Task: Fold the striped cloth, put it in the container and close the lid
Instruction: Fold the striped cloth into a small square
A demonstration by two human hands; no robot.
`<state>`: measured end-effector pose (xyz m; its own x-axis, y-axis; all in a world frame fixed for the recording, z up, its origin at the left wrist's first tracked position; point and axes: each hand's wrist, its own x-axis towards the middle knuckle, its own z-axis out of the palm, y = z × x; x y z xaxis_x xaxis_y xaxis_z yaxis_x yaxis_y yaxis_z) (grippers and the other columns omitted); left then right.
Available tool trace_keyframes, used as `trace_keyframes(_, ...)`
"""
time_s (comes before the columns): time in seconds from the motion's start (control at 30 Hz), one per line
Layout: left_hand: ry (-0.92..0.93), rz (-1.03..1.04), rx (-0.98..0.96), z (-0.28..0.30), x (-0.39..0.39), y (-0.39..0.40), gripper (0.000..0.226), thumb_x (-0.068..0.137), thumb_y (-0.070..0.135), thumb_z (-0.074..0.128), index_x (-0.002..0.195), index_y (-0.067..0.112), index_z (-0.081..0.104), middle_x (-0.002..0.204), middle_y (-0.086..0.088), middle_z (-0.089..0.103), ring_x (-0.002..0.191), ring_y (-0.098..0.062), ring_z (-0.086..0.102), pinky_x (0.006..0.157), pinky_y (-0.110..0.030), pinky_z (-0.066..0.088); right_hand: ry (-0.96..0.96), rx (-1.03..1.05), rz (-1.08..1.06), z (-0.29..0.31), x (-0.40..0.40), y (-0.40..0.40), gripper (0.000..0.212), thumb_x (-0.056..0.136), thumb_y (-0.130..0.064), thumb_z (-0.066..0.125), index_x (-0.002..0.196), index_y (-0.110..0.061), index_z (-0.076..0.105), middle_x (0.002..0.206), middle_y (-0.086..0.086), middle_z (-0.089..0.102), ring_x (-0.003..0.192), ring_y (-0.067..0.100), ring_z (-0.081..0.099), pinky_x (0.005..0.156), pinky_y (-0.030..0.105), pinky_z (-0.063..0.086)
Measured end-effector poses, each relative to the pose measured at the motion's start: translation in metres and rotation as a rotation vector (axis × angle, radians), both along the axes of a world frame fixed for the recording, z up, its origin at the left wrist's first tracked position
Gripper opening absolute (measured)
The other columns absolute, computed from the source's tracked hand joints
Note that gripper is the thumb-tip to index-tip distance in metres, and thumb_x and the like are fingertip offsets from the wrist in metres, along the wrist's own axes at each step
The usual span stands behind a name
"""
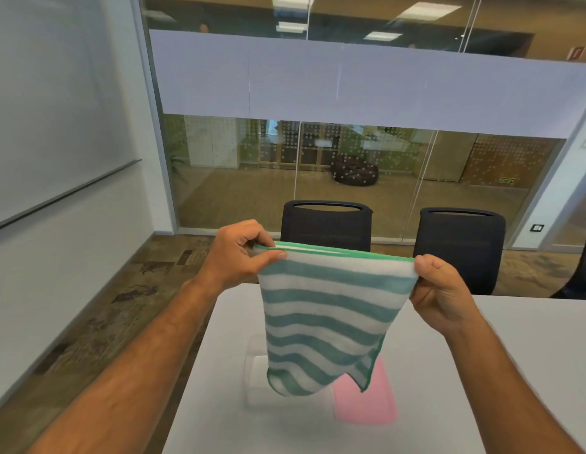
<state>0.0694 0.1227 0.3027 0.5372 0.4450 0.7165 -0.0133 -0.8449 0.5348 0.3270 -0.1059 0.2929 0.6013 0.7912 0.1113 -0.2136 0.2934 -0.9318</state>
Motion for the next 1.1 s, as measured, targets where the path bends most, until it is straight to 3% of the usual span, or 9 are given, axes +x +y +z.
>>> trace_keyframes(0.27,-0.005,0.034,-0.037,0.004,-0.001,-0.001,0.021,0.074,0.019,0.087,0.079,0.006,0.07,0.083,0.0,0.065,0.075,-0.018,0.061,0.061,-0.038,0.061,-0.121,-0.047,-0.03,0.002,-0.001,-0.001,0.017,0.068,-0.013,0.075,0.071,-0.01,0.058,0.07,0.005,0.071,0.073,0.022,0.073,0.056,0.03,0.063)
trace_keyframes(0.47,-0.009,0.032,-0.118,0.011,0.008,-0.015,0.02,0.08,0.015,0.082,0.089,0.014,0.065,0.093,-0.001,0.069,0.083,-0.02,0.066,0.067,-0.036,0.065,-0.456,-0.113,-0.099,0.011,-0.008,0.001,0.025,0.069,-0.021,0.076,0.085,-0.01,0.06,0.071,0.005,0.068,0.07,0.022,0.068,0.057,0.032,0.06)
trace_keyframes(0.57,-0.016,0.012,-0.046,0.016,0.022,-0.031,0.024,0.079,0.014,0.083,0.094,0.015,0.065,0.094,0.0,0.068,0.079,-0.015,0.065,0.065,-0.031,0.063,-0.538,-0.147,0.017,0.018,-0.023,0.008,0.045,0.07,-0.017,0.079,0.113,-0.02,0.065,0.071,0.002,0.069,0.071,0.022,0.067,0.065,0.034,0.059)
trace_keyframes(0.67,-0.02,-0.044,0.063,0.018,0.04,-0.051,0.028,0.073,0.01,0.085,0.092,0.015,0.065,0.093,0.003,0.067,0.071,-0.002,0.058,0.061,-0.021,0.053,-0.638,-0.207,0.138,0.022,-0.043,0.022,0.069,0.077,-0.004,0.079,0.138,-0.024,0.053,0.077,0.009,0.069,0.077,0.025,0.067,0.078,0.039,0.059)
trace_keyframes(0.8,-0.018,-0.098,0.077,0.01,0.063,-0.074,0.031,0.075,0.01,0.08,0.096,0.021,0.061,0.096,0.005,0.065,0.07,-0.002,0.06,0.061,-0.015,0.05,-0.925,-0.287,0.182,0.026,-0.064,0.037,0.051,0.083,-0.008,0.075,0.128,-0.029,0.062,0.096,0.013,0.073,0.089,0.037,0.066,0.086,0.05,0.057)
trace_keyframes(0.87,-0.031,-0.155,-0.044,0.004,0.065,-0.078,0.036,0.078,0.014,0.078,0.103,0.029,0.058,0.103,0.009,0.067,0.075,-0.002,0.067,0.063,-0.011,0.052,-1.022,-0.324,0.116,0.025,-0.067,0.039,0.028,0.087,-0.013,0.071,0.109,-0.029,0.072,0.094,0.007,0.074,0.09,0.034,0.067,0.084,0.054,0.056)
trace_keyframes(0.97,-0.167,-0.241,-0.403,-0.008,0.055,-0.074,0.038,0.078,0.024,0.079,0.109,0.033,0.06,0.106,0.008,0.071,0.079,-0.017,0.075,0.07,-0.029,0.063,-0.958,-0.338,0.054,0.023,-0.062,0.033,0.016,0.089,-0.013,0.069,0.094,-0.026,0.076,0.087,-0.003,0.075,0.085,0.021,0.068,0.081,0.047,0.06)
trace_keyframes(1.03,-0.231,-0.1,-0.599,-0.025,0.044,-0.063,0.027,0.081,0.024,0.078,0.102,0.032,0.064,0.099,0.003,0.073,0.083,-0.024,0.074,0.069,-0.034,0.064,-0.883,-0.319,0.069,0.024,-0.055,0.027,0.014,0.09,-0.012,0.068,0.094,-0.022,0.077,0.09,-0.001,0.075,0.089,0.021,0.069,0.082,0.043,0.061)
trace_keyframes(1.1,-0.055,0.121,-0.795,-0.05,0.031,-0.05,0.016,0.087,0.028,0.074,0.1,0.028,0.065,0.104,-0.001,0.07,0.094,-0.025,0.07,0.075,-0.037,0.063,-0.822,-0.289,0.099,0.027,-0.05,0.02,0.012,0.09,-0.014,0.068,0.095,-0.02,0.077,0.093,-0.001,0.075,0.093,0.021,0.069,0.083,0.037,0.061)
